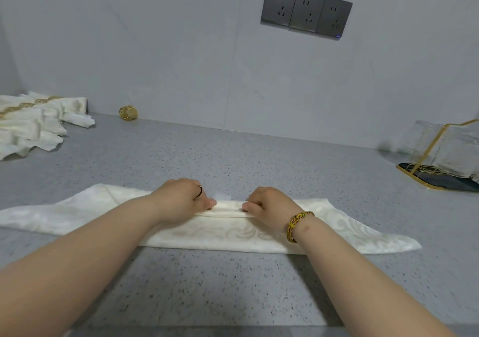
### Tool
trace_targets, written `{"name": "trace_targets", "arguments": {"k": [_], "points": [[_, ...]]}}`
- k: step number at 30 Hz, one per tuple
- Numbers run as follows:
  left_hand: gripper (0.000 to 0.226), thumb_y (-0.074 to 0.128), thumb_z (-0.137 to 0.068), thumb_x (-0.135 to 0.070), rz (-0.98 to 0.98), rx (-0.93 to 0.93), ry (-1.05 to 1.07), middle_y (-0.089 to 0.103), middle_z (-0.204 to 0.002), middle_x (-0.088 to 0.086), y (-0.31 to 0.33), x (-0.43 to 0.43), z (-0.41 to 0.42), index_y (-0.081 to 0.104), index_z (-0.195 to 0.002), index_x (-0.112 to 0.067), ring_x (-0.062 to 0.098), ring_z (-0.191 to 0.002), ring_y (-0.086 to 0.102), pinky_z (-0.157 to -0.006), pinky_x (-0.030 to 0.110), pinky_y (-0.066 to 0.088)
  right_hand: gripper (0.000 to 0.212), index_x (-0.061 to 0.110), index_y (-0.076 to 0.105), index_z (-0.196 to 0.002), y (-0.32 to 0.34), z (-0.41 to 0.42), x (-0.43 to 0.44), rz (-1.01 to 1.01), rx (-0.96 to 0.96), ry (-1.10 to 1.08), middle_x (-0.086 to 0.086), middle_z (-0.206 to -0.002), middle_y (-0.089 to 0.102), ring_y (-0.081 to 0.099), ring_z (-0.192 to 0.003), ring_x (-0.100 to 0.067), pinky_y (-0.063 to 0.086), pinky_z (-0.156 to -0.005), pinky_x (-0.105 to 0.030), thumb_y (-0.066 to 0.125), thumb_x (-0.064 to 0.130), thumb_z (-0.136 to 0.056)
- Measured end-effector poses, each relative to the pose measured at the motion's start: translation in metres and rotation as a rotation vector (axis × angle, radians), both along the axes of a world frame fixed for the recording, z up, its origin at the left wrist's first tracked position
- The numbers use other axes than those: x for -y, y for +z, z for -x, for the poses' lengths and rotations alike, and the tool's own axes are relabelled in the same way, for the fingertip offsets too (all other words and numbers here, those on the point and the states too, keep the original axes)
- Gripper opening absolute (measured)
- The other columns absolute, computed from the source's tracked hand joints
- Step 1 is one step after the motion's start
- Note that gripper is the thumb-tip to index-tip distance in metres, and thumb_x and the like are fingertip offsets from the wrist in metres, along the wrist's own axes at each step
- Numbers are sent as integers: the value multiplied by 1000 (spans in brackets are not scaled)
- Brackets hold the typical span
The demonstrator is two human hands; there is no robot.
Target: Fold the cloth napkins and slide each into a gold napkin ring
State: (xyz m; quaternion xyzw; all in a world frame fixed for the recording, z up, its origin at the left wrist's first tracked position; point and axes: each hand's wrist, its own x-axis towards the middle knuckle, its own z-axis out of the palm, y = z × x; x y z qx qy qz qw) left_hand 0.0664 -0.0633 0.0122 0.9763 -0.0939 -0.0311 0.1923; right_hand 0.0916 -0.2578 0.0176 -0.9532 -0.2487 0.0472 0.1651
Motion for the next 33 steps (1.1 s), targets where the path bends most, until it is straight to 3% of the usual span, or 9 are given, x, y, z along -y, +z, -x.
{"name": "trace_targets", "arguments": {"k": [2, 4, 6, 9, 14, 16, 19, 26, 33], "points": [[14, 57, -89, -28, 24, 14, 2, 46, -87, -16, -2, 0, -4, 56, -75, -26, 10, -93, 48, -84, 20, 33, 26, 7, 57, -66, 1, -2, -4, -6, -24, -31, -9, -92, 58, 56, -96, -28, 42, -85, -30, 57, 19, -88], [11, 63, -85, -24, 50, -2, -6, 47, -96, -14, -3, -2, -7, 55, -80, -29, 10, -101, 49, -91, 21, 37, 7, 17, 59, -80, 4, -5, -6, 16, -40, -40, 0, -101, 51, 48, -106, -20, 38, -93, -28, 62, 21, -85], [14, 65, -84, -24, 46, -50, 8, 47, -101, -9, -1, -2, -10, 55, -94, -24, 9, -98, 48, -87, 20, 37, 28, 18, 57, -111, 8, -8, -8, 87, -67, -47, -2, -120, 50, 43, -117, -20, 34, -101, -31, 62, 24, -85], [36, 66, -83, -26, -19, -106, 19, 47, -102, -7, 6, 0, -16, 51, -114, -18, 10, -94, 45, -80, 19, 35, 37, 19, 52, -122, 14, -12, -11, 129, -139, -38, 0, -124, 54, 50, -114, -19, 36, -101, -31, 60, 22, -85], [19, 65, -83, -27, -137, -149, 8, 48, -86, -9, 15, 5, -23, 50, -93, -20, 13, -86, 46, -61, 18, 33, 24, 10, 60, -110, 21, -13, -15, 172, -188, 26, 3, -94, 52, 46, -87, -13, 37, -61, -17, 58, 15, -87], [18, 64, -83, -29, -179, -86, -15, 47, -78, -12, 15, 5, -21, 48, -88, -23, 15, -84, 46, -59, 16, 30, 7, 20, 56, -84, 21, -10, -15, 184, -128, 27, 10, -78, 46, 45, -84, -14, 32, -54, -14, 56, 13, -86], [13, 59, -86, -31, -235, 84, -60, 51, -90, -8, 11, 2, -11, 54, -96, -24, 13, -87, 47, -62, 21, 33, 33, 29, 34, -64, 13, -2, -13, 196, 18, 47, 7, -82, 43, 40, -85, -13, 30, -65, -21, 51, 10, -85], [21, 45, -90, -17, -279, 387, -138, 54, -102, -15, -5, -5, 13, 57, -104, -27, 8, -90, 45, -60, 8, 27, 12, 17, 44, -85, -5, 22, -5, 175, 313, 180, -3, -93, 50, 33, -85, -16, 24, -59, -21, 43, 5, -87], [14, 57, -87, -31, -3, 79, -156, 46, -107, -26, -8, -21, 32, 62, -99, -35, -3, -106, 46, -88, 9, 32, 21, 12, 63, -101, -5, 30, 14, 13, 77, 184, -2, -115, 52, 43, -103, -13, 31, -88, -20, 58, 27, -87]]}}
